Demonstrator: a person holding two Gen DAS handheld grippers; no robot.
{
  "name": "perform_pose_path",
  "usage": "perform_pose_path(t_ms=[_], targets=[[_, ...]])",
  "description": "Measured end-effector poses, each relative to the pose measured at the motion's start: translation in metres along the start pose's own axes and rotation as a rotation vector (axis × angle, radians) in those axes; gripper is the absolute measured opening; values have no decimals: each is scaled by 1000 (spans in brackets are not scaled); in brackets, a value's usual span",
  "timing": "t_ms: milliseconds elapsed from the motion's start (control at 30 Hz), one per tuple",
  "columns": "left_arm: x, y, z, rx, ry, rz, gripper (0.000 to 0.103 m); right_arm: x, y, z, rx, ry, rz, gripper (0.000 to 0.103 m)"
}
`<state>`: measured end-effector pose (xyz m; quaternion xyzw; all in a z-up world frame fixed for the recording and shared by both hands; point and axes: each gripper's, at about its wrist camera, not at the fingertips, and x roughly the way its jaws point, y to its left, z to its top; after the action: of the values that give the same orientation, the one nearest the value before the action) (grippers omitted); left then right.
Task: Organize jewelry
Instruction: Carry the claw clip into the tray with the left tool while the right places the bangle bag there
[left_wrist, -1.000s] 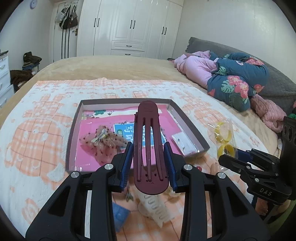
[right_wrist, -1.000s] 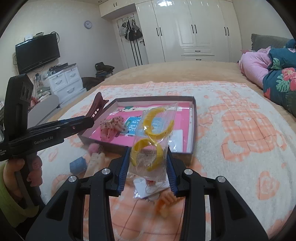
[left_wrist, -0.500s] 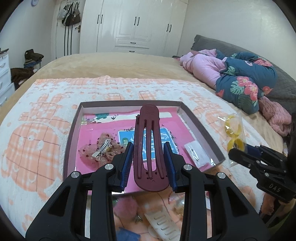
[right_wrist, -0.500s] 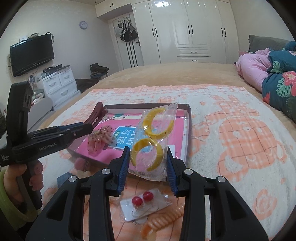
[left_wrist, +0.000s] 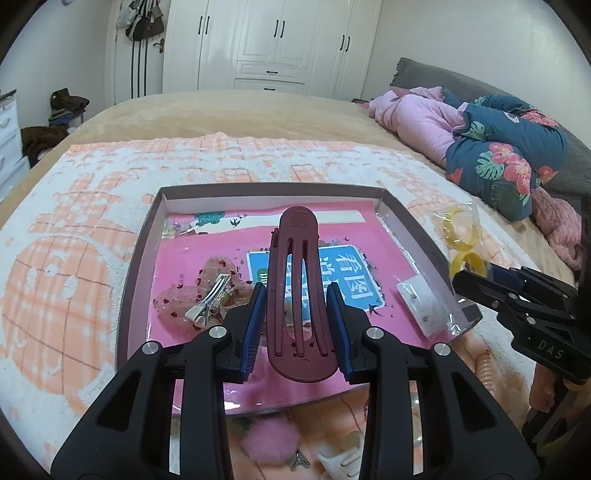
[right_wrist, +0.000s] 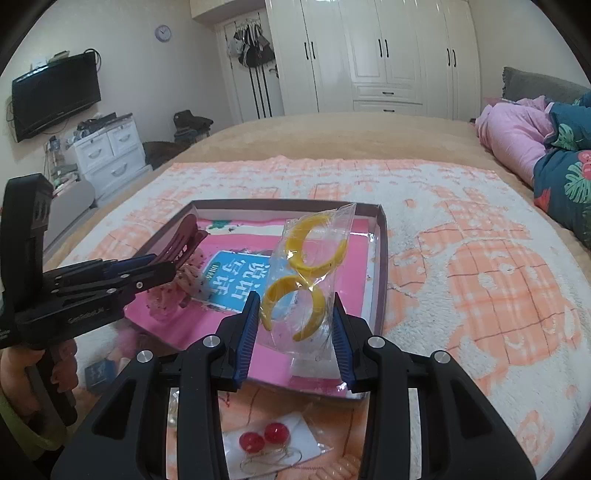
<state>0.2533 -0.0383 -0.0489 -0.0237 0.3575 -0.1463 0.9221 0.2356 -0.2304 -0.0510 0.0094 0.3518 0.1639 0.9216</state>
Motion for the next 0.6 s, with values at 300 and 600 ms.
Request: perform_pose_path(t_ms=[300, 600], targets=[[11, 7, -1, -13, 28, 8, 26, 30, 5, 8, -16, 55, -3, 36], [18, 10, -4, -15, 49, 8, 26, 53, 10, 9, -17, 115, -4, 36]])
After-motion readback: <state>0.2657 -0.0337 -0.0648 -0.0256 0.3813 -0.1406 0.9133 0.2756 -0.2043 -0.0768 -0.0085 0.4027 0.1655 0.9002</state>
